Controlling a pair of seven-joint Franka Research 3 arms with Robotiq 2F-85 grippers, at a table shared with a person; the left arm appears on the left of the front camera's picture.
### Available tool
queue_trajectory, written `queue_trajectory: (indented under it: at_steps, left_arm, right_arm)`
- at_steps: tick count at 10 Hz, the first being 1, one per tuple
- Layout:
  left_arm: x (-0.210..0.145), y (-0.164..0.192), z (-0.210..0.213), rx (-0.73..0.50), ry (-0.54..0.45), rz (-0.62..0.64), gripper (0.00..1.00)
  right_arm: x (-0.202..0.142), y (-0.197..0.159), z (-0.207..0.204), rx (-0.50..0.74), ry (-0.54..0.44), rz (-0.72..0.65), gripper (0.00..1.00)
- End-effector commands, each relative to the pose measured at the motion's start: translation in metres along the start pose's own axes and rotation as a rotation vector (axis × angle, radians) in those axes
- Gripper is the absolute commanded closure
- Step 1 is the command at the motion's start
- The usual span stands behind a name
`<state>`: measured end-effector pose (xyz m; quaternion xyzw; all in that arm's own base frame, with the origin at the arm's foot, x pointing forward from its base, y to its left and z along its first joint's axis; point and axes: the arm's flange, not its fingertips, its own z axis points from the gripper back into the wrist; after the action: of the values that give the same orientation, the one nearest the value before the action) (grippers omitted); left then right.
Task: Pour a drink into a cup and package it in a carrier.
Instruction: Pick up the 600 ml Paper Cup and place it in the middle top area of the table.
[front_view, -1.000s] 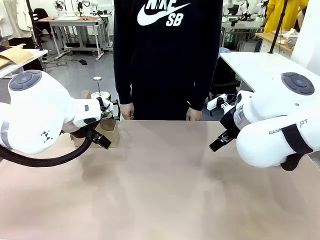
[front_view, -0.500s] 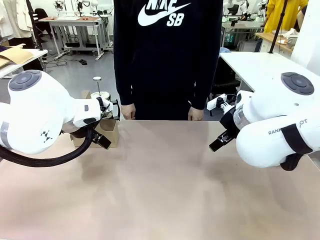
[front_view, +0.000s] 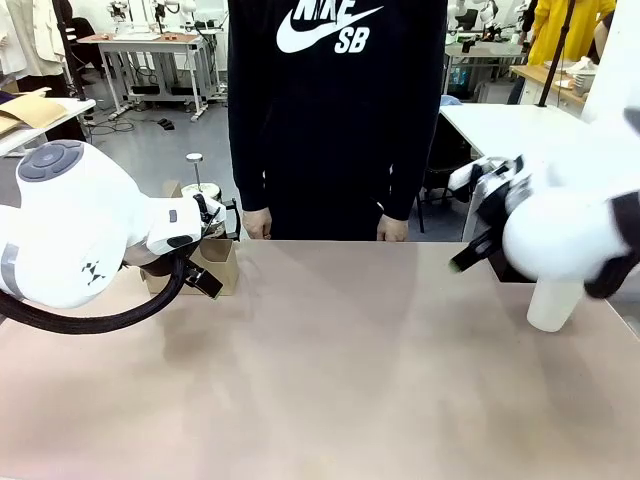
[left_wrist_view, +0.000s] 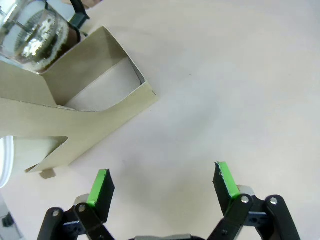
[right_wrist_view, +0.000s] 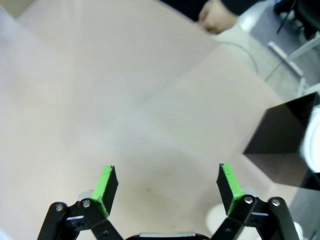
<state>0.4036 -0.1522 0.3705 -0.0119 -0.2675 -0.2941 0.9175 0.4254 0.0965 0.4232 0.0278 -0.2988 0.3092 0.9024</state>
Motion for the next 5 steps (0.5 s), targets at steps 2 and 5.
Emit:
queue_trajectory:
  at_steps: [2, 5]
  left_arm:
    - [0.0, 0.0, 0.0, 0.0, 0.0, 0.001, 0.0]
    - [0.0, 0.0, 0.0, 0.0, 0.0, 0.001, 0.0]
  right_arm:
    - [-0.017, -0.109, 0.048, 0.128, -0.155, 0.052, 0.0]
    - [-0.079, -0.157, 0.073, 0.177, -0.399, 0.135, 0.0]
